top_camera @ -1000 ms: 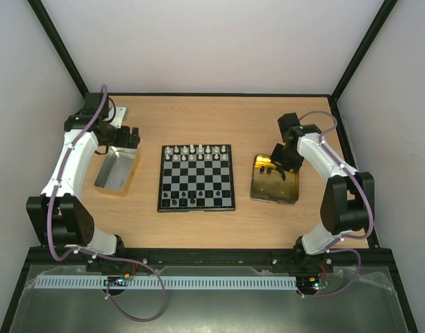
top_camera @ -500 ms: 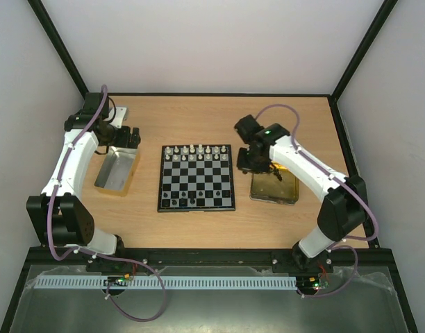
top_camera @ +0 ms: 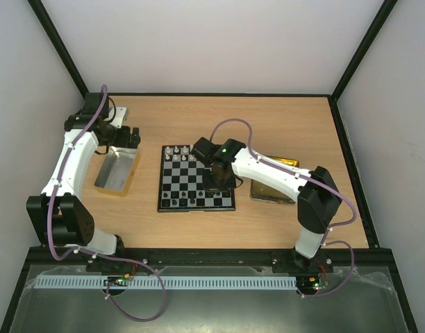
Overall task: Set up the chess pieces on the board
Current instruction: Place the chess piece on the chessboard.
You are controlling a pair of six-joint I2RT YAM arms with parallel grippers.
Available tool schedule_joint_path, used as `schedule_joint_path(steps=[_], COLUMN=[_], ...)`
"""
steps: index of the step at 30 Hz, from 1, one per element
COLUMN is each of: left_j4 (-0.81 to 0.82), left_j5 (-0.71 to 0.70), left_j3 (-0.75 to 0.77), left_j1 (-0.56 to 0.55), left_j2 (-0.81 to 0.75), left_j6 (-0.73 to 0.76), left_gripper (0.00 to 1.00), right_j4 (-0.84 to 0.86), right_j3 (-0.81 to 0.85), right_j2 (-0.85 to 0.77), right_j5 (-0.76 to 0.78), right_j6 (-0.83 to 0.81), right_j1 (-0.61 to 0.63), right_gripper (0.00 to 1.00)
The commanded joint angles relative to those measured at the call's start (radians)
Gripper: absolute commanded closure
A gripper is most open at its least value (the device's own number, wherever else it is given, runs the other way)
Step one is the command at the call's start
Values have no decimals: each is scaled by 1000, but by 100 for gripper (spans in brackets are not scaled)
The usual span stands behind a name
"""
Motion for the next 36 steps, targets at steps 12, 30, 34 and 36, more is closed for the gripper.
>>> schedule_joint_path(steps=[12, 30, 34, 36], left_j4=[6, 3, 4, 4], left_j5=[-4, -19, -20, -21], left_j3=[9, 9, 9, 8], left_j1=[4, 4, 4, 4], left_j2=[-11, -13, -10, -10], left_j6=[1, 0, 0, -1], left_gripper=[0, 0, 1, 1], right_j4=[39, 97, 102, 104], right_j3=[-20, -53, -57, -58], right_j2=[77, 138, 144, 145], right_j5=[4, 4, 3, 1], right_j6=[-6, -27, -27, -25], right_j1=[48, 46, 46, 46], right_gripper=[91, 91, 91, 91])
